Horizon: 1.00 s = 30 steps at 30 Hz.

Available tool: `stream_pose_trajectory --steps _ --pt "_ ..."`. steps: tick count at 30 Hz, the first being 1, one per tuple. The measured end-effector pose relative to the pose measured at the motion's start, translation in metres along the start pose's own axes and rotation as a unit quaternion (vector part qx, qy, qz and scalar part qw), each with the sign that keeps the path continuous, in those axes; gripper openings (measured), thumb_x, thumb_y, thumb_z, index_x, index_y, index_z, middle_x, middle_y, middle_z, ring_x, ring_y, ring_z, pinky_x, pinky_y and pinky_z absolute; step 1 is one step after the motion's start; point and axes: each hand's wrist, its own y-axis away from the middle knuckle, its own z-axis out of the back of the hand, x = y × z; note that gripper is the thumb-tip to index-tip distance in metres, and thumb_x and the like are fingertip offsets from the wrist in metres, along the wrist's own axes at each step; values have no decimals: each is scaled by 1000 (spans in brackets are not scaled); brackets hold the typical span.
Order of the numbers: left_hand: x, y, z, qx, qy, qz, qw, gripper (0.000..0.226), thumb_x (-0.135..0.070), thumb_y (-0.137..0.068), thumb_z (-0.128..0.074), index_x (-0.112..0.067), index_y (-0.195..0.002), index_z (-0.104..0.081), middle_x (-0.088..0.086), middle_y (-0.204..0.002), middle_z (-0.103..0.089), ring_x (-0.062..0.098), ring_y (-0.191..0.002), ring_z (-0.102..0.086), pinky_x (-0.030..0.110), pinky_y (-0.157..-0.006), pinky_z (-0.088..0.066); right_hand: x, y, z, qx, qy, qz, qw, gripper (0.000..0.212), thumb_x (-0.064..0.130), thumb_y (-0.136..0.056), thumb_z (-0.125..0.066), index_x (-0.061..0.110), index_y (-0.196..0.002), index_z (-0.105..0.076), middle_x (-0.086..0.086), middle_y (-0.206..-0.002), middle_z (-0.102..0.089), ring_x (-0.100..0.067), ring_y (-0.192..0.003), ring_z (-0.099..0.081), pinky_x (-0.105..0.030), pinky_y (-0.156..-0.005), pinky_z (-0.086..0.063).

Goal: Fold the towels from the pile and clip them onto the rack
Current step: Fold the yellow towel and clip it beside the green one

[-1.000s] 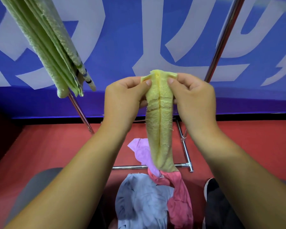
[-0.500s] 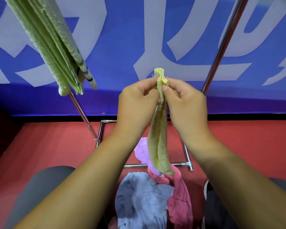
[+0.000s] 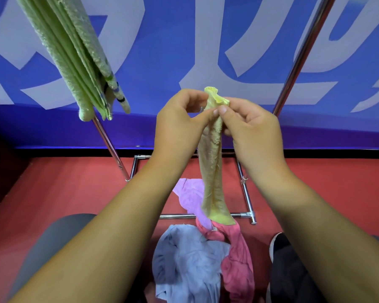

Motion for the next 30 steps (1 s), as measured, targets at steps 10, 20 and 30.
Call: stream_pose_trajectory --steps 10,20,30 --pt "18 -18 12 151 184 69 969 37 -21 -101 -73 -3 -132 -66 14 -119 -78 24 -110 -74 42 -98 -58 7 -8 15 23 -25 36 999 21 7 -108 -59 8 -119 -77 -7 -103 -83 -28 -101 -80 -50 -96 -63" --pt "2 -22 6 119 216 19 969 7 -18 -100 -73 -13 -103 -77 6 -95 -72 20 -92 -64 42 -83 -52 9 -16 28 -22 10 74 997 22 10 -108 -58 16 -120 -75 0 -103 -81 -23 -99 -76 -44 -94 -60" --pt "-4 -23 1 93 197 -13 976 6 -12 -95 -78 -9 -101 -78 6 -87 -71 16 -79 -64 27 -66 -52 3 -20 31 -21 -71 30 997 8 21 -102 -73 20 -98 -80 -2 -81 -72 -22 -83 -65 -53 -80 -57"
